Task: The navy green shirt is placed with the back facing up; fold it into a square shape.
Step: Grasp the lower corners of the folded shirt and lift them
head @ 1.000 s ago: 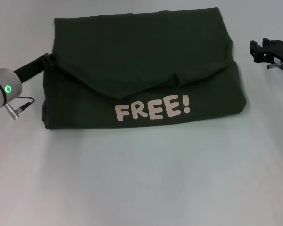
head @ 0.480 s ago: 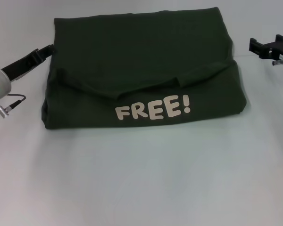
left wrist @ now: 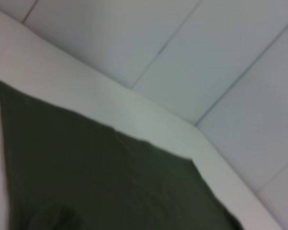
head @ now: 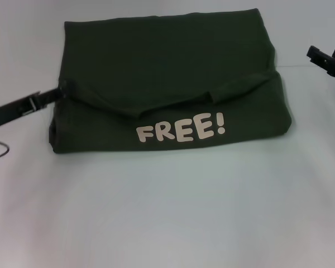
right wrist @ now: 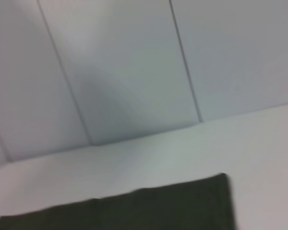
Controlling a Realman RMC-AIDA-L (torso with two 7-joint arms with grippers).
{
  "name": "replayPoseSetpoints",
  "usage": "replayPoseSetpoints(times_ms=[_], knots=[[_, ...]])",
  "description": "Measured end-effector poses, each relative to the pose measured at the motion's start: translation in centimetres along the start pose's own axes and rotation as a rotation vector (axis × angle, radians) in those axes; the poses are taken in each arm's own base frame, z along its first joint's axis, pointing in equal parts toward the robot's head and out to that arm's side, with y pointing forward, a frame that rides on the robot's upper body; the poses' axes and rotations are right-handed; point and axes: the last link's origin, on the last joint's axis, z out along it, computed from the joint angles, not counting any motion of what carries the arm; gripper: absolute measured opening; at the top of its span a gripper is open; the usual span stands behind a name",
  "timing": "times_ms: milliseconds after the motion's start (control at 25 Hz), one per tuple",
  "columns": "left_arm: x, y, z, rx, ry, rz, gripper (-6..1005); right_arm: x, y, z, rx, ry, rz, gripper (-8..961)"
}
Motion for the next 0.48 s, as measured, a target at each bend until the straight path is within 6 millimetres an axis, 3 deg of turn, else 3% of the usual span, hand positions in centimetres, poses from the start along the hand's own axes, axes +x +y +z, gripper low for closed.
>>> replayPoseSetpoints(times_ms=[360,480], knots=[[-2.1,-0.5,-0.8,0.026,-0.176,0.096,694,-0.2,-1.1,-3.4,-0.140,0.071,0.003,808],[-2.2,-0.9,-0.8,0.058,-0.201,0.122,770,0.1,-1.4,-3.9,-0.146,0.100,-0.007,808]])
